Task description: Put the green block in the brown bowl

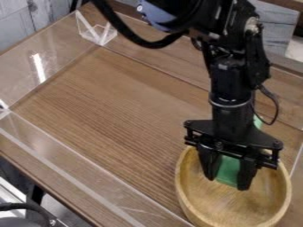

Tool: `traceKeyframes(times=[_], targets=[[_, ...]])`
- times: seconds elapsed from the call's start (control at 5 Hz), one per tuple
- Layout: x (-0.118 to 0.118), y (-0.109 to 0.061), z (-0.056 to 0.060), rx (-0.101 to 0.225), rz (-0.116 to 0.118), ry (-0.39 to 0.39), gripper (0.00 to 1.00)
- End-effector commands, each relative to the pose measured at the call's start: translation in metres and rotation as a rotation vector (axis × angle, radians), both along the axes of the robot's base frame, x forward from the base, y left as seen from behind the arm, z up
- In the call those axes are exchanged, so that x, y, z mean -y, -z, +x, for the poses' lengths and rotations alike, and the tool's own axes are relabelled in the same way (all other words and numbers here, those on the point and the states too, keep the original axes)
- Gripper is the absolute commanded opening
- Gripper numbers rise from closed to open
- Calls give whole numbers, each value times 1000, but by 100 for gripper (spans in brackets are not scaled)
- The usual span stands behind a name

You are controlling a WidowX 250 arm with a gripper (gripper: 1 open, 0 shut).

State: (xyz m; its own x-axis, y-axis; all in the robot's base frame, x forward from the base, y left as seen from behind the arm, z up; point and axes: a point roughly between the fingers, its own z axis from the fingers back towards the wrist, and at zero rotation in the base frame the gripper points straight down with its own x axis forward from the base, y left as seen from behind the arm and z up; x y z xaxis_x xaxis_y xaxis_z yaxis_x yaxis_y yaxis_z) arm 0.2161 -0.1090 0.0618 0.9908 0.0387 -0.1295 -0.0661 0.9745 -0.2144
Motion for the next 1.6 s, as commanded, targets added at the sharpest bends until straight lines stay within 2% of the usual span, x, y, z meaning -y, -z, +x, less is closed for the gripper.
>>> traceKeyframes(times=[0.0, 1.4], targets=[[0, -11, 13, 47, -21, -12, 0], [-5, -7, 17, 17, -48, -21, 0]])
